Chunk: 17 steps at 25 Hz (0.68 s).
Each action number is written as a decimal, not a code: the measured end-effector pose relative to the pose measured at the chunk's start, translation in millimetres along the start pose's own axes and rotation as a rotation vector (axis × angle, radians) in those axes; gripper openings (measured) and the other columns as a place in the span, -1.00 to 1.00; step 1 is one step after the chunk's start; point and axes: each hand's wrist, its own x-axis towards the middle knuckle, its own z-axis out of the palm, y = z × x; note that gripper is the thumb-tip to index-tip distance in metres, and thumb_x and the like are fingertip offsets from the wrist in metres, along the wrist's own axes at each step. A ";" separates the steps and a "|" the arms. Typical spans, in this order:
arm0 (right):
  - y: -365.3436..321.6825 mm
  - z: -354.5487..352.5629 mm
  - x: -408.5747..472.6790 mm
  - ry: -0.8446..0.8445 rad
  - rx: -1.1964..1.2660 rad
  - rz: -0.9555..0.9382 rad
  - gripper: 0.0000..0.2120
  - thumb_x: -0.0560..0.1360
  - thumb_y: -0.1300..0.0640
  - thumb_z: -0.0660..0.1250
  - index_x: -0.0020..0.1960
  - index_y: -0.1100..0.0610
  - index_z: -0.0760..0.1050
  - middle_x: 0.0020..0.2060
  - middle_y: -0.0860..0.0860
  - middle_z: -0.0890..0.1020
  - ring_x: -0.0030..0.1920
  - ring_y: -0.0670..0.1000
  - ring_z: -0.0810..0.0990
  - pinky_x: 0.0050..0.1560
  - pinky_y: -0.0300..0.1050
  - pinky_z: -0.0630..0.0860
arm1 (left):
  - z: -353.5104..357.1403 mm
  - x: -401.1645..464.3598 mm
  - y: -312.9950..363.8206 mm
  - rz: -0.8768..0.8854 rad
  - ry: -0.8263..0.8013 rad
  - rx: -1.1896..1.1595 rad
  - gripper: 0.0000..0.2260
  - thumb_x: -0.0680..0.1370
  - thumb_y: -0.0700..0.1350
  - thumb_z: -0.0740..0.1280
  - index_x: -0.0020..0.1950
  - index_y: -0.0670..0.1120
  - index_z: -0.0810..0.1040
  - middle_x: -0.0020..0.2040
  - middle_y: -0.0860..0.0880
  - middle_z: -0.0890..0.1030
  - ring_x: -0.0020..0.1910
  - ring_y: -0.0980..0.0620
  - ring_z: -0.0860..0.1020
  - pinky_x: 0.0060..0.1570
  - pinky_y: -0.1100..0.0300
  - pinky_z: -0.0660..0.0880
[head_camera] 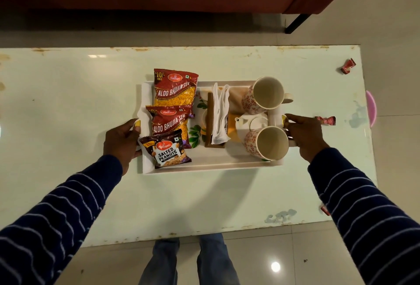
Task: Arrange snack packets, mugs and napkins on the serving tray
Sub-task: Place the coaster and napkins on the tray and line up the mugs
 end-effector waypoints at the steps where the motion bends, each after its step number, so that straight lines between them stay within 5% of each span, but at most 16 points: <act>1: 4.1 -0.9 -1.2 0.007 -0.015 0.007 -0.79 0.46 0.19 0.49 0.09 0.06 0.68 -0.15 0.10 0.71 -0.27 0.07 0.64 -0.21 0.00 0.64 | -1.3 -1.1 -1.4 -0.001 -0.007 0.013 -0.68 0.64 -0.07 0.30 0.40 0.03 0.51 0.18 -0.13 0.63 -0.06 -0.06 0.66 -0.17 0.06 0.60; 4: 9.5 -4.1 -4.4 0.015 -0.014 0.013 -0.78 0.46 0.20 0.48 0.10 0.07 0.68 -0.11 0.12 0.72 -0.24 0.08 0.65 -0.18 -0.02 0.62 | -3.5 -4.7 -4.8 -0.015 -0.027 0.027 -0.67 0.63 -0.07 0.31 0.40 0.03 0.52 0.18 -0.12 0.64 0.04 -0.14 0.65 0.00 -0.13 0.61; 11: 6.3 -3.9 -7.2 0.017 -0.005 0.013 -0.81 0.44 0.26 0.48 -0.18 -0.04 0.68 -0.15 0.10 0.72 -0.33 0.04 0.65 -0.38 -0.16 0.57 | -2.9 -7.0 -1.9 -0.012 0.010 0.033 -0.67 0.61 -0.11 0.34 0.38 0.01 0.52 0.17 -0.14 0.64 0.01 -0.15 0.65 -0.06 -0.09 0.62; 17: 15.0 -10.1 -12.0 0.089 -0.045 -0.081 -0.69 0.45 0.26 0.38 0.15 0.05 0.65 -0.14 0.06 0.72 -0.23 0.04 0.68 -0.23 -0.09 0.60 | -23.0 -13.3 2.7 0.142 0.017 0.235 -0.68 0.53 -0.15 0.45 0.28 -0.11 0.59 0.05 -0.18 0.67 0.01 -0.16 0.66 0.11 -0.11 0.59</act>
